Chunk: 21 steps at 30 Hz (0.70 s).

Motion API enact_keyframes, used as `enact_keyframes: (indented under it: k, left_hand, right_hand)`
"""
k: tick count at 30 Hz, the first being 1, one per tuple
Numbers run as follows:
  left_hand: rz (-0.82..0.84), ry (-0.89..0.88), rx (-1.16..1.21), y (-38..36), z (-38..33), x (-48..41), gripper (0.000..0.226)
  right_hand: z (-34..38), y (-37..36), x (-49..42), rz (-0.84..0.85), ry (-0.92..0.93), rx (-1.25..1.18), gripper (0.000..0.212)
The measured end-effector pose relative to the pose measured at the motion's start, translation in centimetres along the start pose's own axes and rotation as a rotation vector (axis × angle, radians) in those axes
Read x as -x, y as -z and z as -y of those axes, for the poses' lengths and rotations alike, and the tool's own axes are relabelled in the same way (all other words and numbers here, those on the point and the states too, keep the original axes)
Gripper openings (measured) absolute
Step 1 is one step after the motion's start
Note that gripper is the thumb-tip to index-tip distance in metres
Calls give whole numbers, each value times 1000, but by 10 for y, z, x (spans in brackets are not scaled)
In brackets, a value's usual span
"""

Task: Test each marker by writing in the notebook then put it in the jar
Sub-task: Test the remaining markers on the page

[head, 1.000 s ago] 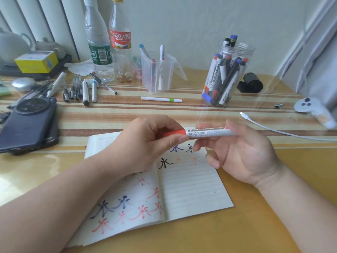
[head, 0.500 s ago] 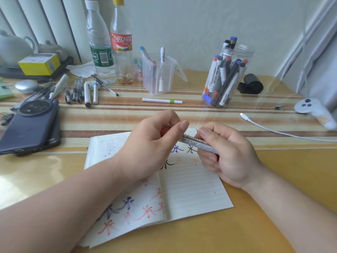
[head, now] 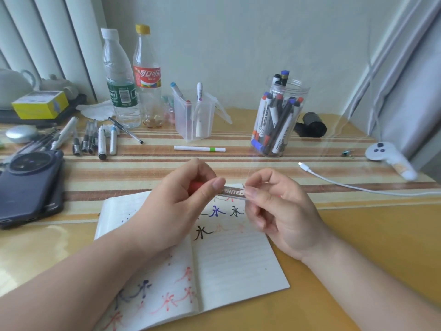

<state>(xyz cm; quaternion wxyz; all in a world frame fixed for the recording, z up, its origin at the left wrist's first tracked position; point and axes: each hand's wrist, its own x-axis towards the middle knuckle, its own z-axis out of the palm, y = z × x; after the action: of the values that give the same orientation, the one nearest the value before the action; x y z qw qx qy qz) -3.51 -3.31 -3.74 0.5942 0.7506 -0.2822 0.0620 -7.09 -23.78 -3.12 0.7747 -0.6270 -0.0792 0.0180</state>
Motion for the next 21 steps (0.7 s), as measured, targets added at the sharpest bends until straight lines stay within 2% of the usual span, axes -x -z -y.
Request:
enact_keyframes:
  k: [3, 6, 10, 13, 14, 16, 19, 21]
  left_hand:
    - [-2, 2, -137, 1, 2, 0, 21]
    - [-7, 44, -240, -2, 4, 0, 21]
    - [21, 64, -301, -4, 7, -2, 20]
    - [-27, 60, -285, -4, 9, -4, 14]
    - [-30, 66, -295, -4, 9, -5, 19]
    - [-4, 98, -324, -2, 11, -4, 26]
    - [59, 139, -371, -1, 11, -3, 14]
    - [88, 142, -403, -1, 11, -3, 10]
  right_hand:
    - [6, 4, -5, -32, 29, -155, 9]
    - [9, -1, -12, -43, 67, -119, 7]
    - [13, -16, -23, -48, 139, 222, 9]
    - [30, -23, -42, -83, 333, 616, 3]
    - [39, -24, -51, -121, 420, 678, 5]
    - [65, -19, -71, -242, 595, 679, 25]
    - [106, 8, -107, -500, 824, 794, 53]
    - [125, 31, -129, -622, 884, 889, 54]
